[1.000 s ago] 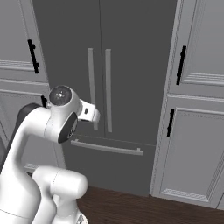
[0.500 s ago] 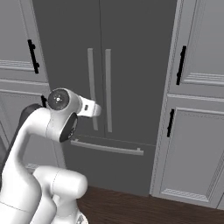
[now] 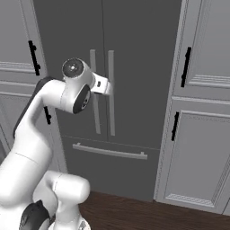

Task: Grab a lemon wedge from the fridge and one ice cube from the ice bowl, and put them in the glass of lemonade.

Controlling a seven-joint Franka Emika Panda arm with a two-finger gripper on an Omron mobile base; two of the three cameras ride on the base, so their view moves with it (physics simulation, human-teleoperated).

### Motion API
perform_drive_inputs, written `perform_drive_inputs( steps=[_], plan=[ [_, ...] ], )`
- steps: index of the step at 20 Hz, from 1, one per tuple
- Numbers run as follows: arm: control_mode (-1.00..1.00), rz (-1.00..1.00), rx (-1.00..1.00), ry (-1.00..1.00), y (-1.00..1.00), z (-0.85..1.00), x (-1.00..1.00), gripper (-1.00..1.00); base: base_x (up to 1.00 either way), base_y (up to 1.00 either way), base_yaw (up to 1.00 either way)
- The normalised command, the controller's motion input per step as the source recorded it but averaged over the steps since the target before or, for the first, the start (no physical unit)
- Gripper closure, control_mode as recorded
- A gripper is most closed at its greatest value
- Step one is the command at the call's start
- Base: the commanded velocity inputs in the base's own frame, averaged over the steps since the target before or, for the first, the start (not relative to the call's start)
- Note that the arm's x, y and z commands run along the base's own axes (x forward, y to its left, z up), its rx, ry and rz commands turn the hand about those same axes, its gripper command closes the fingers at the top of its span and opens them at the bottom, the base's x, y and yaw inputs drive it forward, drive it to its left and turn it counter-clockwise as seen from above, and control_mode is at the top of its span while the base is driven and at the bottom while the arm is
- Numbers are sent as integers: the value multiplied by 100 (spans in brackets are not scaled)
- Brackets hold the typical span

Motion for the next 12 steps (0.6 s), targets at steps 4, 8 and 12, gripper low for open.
perform_drive_inputs(
  steps=[4, 8, 12],
  plan=[
    [-100, 0, -1, -2, -2, 10, 54, -100, 0, 0, 0],
    [-100, 0, -4, -13, 0, 0, 62, -100, 0, 0, 0],
    [-100, 0, 0, -6, 0, 0, 79, -100, 0, 0, 0]
  ],
)
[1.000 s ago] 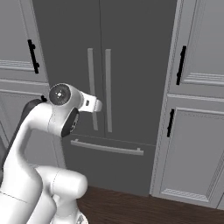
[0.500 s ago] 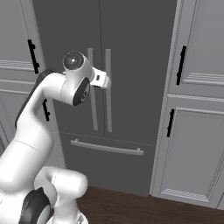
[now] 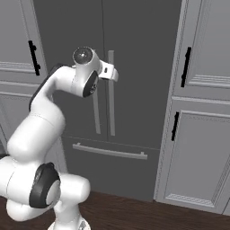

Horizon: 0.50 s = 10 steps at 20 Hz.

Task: Grab a lemon wedge from the fridge and one ice cube from the ice bowl, and put them in the glass of lemonade.

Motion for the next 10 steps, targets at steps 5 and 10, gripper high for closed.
perform_drive_inputs(
  steps=[5, 10],
  plan=[
    [-100, 0, 0, -2, 0, 0, 81, -100, 0, 0, 0],
    [-100, 0, 0, 0, -2, -6, 96, -100, 0, 0, 0]
  ],
)
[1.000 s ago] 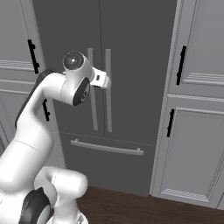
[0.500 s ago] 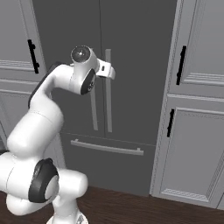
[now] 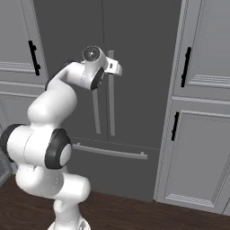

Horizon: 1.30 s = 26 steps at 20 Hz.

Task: Grab a lemon wedge from the fridge and one ice cube from the ice bowl, and put them in the glass of lemonade.

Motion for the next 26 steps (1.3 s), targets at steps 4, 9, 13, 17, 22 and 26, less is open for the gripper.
perform_drive_inputs(
  steps=[4, 9, 13, 17, 22, 26],
  plan=[
    [-100, 0, 0, 0, -2, -26, 99, -100, 0, 0, 0],
    [-100, 0, 0, 0, -7, -28, 89, -100, 0, 0, 0],
    [-100, 0, 0, 0, -17, -21, 83, -100, 0, 0, 0],
    [-100, 0, 0, 0, -18, -22, 86, -100, 0, 0, 0],
    [-100, 0, 0, -9, -6, -52, 80, -100, 0, 0, 0],
    [-100, 0, 0, -15, 0, -62, 69, 100, 0, 0, 0]
  ],
)
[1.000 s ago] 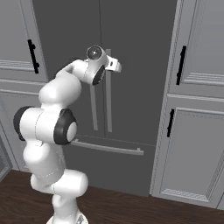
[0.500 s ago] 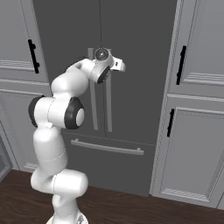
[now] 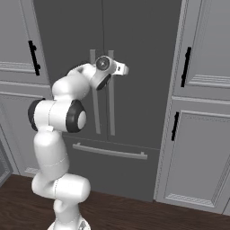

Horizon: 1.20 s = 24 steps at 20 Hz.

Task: Grab a lemon wedge from the fridge and one ice cube from the ice bowl, and put them in the glass of lemonade.

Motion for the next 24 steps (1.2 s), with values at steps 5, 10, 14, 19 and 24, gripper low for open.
perform_drive_inputs(
  steps=[5, 10, 14, 19, 24],
  plan=[
    [-100, 0, 0, 0, 0, -10, 37, 100, 0, 0, 0],
    [-100, 0, 1, 16, -19, 0, -23, 100, 0, 0, 0],
    [-100, -3, 7, 13, -64, 0, -98, 100, 0, 0, 0],
    [-100, -10, 11, 2, -85, 0, -100, 100, 0, 0, 0],
    [-100, -11, 12, 0, -92, 0, -100, 100, 0, 0, 0]
  ],
)
